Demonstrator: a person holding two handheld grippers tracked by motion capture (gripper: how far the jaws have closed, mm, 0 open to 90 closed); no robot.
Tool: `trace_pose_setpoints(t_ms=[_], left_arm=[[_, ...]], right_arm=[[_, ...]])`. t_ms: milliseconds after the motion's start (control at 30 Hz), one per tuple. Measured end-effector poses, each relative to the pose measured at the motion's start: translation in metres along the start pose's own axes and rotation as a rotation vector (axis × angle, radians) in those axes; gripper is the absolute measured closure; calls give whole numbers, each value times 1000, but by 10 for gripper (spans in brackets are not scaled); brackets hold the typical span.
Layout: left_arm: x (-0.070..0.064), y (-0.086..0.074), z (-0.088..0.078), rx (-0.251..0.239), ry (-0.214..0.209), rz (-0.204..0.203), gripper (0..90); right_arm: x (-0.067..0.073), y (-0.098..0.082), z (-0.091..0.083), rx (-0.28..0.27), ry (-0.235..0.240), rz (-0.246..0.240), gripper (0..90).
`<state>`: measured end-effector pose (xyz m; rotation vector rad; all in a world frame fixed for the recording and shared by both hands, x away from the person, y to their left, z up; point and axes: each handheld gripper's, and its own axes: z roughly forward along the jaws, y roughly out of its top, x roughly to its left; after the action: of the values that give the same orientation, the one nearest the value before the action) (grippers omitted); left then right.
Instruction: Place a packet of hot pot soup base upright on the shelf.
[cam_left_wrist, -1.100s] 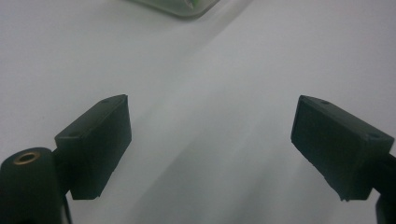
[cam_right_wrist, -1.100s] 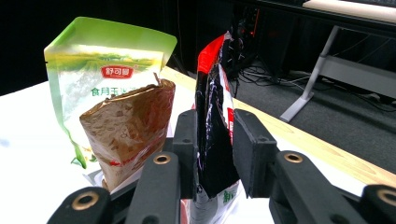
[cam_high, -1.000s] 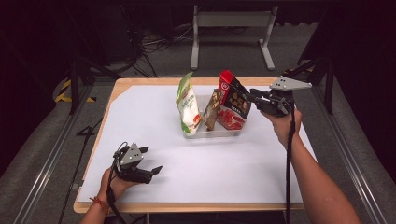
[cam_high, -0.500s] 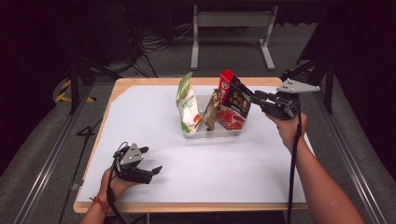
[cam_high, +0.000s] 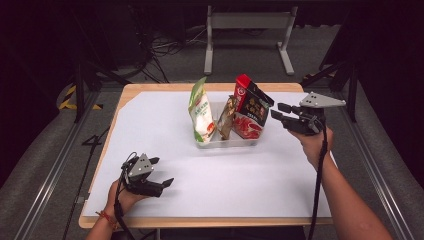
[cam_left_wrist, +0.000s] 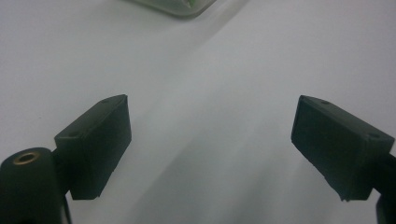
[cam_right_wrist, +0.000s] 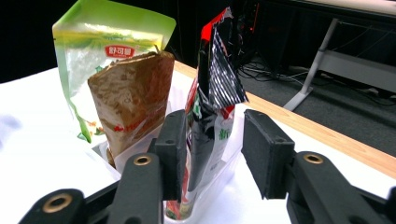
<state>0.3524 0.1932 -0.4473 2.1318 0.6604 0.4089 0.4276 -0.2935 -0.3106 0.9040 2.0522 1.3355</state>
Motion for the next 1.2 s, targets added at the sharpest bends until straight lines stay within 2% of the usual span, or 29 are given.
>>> trace_pose_setpoints(t_ms=[333, 600, 1200], left_arm=[[0, 0, 0, 3, 0, 3, 129], [-1, 0, 1, 5, -1, 4, 129], [-1, 0, 1, 1, -2, 1, 129]], right_arm=[[6, -14, -2, 32, -9, -58, 537], [9, -22, -3, 58, -14, -84, 491], [11, -44, -9, 80, -9, -95, 332]])
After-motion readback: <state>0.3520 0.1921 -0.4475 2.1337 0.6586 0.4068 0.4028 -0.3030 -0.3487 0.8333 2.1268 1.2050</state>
